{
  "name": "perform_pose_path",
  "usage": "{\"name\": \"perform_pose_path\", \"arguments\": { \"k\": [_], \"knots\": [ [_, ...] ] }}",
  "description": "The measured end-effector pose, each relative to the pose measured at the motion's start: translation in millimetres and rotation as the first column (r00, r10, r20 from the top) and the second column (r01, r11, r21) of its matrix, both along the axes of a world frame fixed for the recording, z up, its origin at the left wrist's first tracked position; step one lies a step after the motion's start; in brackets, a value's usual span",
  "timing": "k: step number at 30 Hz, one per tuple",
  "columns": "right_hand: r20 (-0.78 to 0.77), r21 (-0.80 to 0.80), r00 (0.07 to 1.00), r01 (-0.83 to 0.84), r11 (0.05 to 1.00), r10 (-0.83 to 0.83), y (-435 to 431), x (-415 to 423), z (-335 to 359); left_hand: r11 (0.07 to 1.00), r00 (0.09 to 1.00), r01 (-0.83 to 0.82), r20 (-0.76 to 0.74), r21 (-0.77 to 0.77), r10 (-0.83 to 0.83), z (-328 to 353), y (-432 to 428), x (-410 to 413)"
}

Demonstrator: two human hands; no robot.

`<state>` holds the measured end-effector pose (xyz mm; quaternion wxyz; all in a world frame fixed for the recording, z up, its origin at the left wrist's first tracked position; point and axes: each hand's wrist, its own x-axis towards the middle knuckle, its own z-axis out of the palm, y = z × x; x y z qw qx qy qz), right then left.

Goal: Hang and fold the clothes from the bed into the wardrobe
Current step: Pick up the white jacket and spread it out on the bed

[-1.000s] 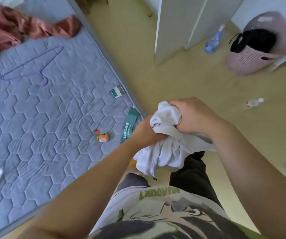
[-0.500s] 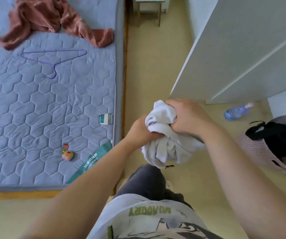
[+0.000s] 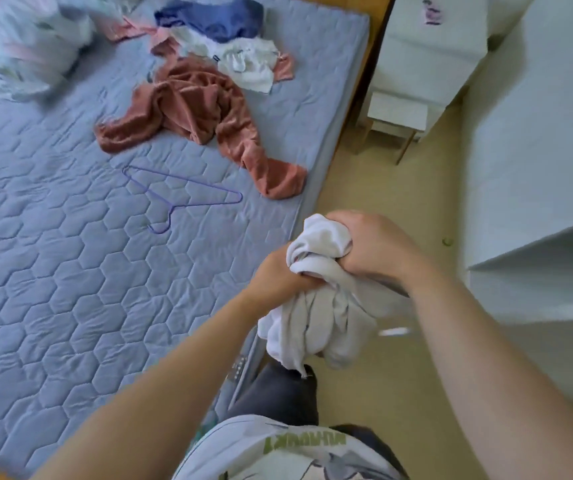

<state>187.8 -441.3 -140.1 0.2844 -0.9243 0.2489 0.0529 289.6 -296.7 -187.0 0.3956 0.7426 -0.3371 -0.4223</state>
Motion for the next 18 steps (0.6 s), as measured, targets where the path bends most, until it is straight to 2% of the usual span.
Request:
{"name": "perform_pose_path", "arguments": {
  "k": [4,7,10,14,18],
  "knots": [
    [0.071,-0.069,0.985,-0.153,0.986,0.158,-40,91,19,0.981,0.981,-0.188,0.028,-0.051,0.19,14,-29,73],
    [0.059,-0.179,0.952,-0.285,0.942,0.299,-53,160,30,0.914,0.916,-0.395,0.031,-0.092,0.399,19,-37,115],
    [0.052,-0.241,0.903,-0.403,0.883,0.426,-57,226,44,0.81,0.816,-0.57,0.019,-0.142,0.578,23,-42,155],
    [0.034,-0.312,0.792,-0.571,0.76,0.609,-55,301,62,0.652,0.657,-0.751,-0.025,-0.106,0.753,24,-56,198],
    [-0.03,-0.335,0.648,-0.724,0.603,0.761,-71,358,68,0.504,0.5,-0.863,-0.207,-0.036,0.841,19,-86,228]
  ]
}}
